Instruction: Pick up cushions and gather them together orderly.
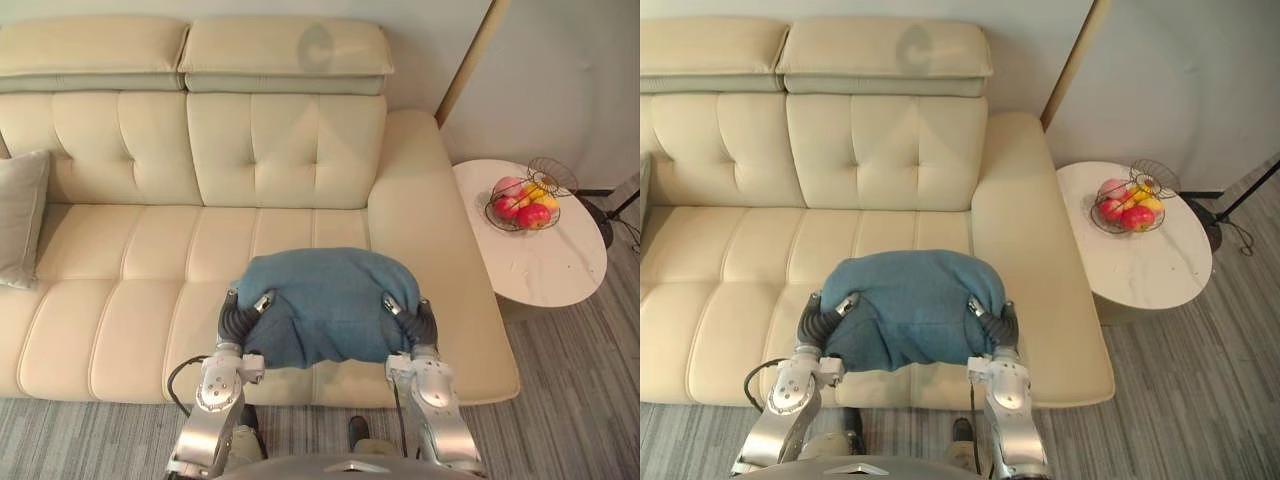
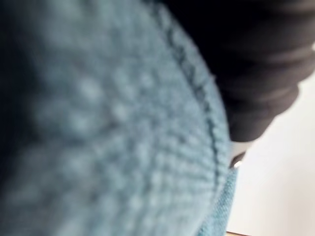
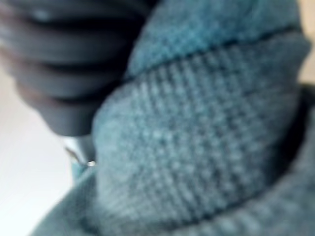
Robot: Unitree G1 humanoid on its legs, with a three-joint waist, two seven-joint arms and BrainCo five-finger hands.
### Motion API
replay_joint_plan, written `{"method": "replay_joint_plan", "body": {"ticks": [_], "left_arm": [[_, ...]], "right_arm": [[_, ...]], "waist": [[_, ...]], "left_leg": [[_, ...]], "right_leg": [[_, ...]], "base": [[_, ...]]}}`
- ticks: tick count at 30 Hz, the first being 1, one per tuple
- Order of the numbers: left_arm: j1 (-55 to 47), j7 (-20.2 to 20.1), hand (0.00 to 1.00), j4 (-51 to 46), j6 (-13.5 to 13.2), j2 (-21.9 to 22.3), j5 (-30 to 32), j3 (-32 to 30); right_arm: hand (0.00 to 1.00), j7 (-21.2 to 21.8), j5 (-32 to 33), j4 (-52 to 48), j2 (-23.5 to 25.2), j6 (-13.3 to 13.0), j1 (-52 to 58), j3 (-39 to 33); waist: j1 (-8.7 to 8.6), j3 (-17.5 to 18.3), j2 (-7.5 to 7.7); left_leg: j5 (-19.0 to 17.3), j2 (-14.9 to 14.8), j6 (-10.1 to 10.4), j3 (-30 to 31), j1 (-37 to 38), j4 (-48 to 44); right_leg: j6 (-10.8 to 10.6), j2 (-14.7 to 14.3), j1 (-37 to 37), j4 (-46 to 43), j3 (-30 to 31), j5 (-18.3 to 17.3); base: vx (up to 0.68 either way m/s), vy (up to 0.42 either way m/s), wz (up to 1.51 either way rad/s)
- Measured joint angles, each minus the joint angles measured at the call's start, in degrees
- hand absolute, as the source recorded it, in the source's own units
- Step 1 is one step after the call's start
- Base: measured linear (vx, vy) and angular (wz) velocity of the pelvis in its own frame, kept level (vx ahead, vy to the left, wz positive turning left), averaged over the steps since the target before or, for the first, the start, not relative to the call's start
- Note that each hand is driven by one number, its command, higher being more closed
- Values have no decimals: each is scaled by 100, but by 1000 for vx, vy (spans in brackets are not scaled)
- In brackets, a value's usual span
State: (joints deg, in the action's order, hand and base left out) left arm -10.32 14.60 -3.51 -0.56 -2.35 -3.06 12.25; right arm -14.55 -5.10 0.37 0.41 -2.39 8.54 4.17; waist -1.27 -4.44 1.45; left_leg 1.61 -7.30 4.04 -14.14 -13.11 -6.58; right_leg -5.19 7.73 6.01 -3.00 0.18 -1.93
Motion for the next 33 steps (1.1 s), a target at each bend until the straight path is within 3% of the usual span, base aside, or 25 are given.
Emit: {"method": "replay_joint_plan", "body": {"ticks": [7,9,13,17,19,22,23,27,29,33], "left_arm": [[1737,963,100,2,5,-39,178,-292],[2631,1392,100,6,6,-177,215,-327],[4094,1871,100,143,-2,-520,210,-385],[5838,2019,100,862,-93,-1077,198,-470],[6868,2019,100,1452,-116,-1364,193,-471],[7884,1996,100,2171,-131,-1587,192,-484],[8434,1972,0,2603,-130,-1620,189,-486],[9320,1953,0,3158,-125,-1655,214,-493],[9642,1883,0,3421,50,-1662,221,-559],[9671,1754,0,3478,155,-1651,224,-722]], "right_arm": [[100,-886,-218,71,14,3,-1708,250],[100,-1337,-264,65,33,6,-2506,264],[100,-1980,-438,44,40,12,-3685,227],[100,-2359,-663,49,24,41,-4968,-51],[100,-2555,-828,64,-117,44,-5725,-241],[100,-2803,-893,333,-137,50,-6516,-480],[0,-2884,-893,645,-143,136,-7015,-700],[0,-3257,-893,974,-272,355,-7720,-1039],[0,-3414,-892,1048,-319,604,-7965,-1212],[0,-3413,-872,1419,-400,715,-8125,-1345]], "waist": [[168,-601,-107],[256,-670,-147],[305,-751,-188],[327,-791,-218],[349,-928,-339],[360,-1048,-366],[356,-1133,-362],[354,-1317,-375],[361,-1373,-383],[348,-1509,-381]], "left_leg": [[364,30,-154,40,-774,12],[511,48,-125,100,-1165,113],[921,90,-47,229,-1447,472],[1248,80,6,348,-1831,787],[1462,81,-60,436,-2037,923],[1659,113,-74,494,-2237,1023],[1718,106,-65,512,-2333,1078],[1853,82,63,622,-2707,1097],[1986,69,211,646,-3020,1100],[2137,29,305,653,-3287,1100]], "right_leg": [[-9,34,907,-363,-59,166],[-68,52,1442,-636,-102,120],[-115,82,1994,-1041,-241,3],[-161,43,2552,-1242,-299,7],[-211,33,2800,-1300,-336,66],[-209,58,3086,-1430,-379,58],[-210,50,3204,-1438,-393,57],[-201,36,3556,-1456,-413,64],[-179,26,3828,-1451,-433,85],[-172,4,4005,-1433,-551,87]], "base": [[-177,56,2],[-202,31,9],[-136,-6,17],[-60,-28,10],[-30,-20,11],[39,-11,4],[40,-11,1],[43,-25,3],[43,-34,4],[52,-42,8]]}}
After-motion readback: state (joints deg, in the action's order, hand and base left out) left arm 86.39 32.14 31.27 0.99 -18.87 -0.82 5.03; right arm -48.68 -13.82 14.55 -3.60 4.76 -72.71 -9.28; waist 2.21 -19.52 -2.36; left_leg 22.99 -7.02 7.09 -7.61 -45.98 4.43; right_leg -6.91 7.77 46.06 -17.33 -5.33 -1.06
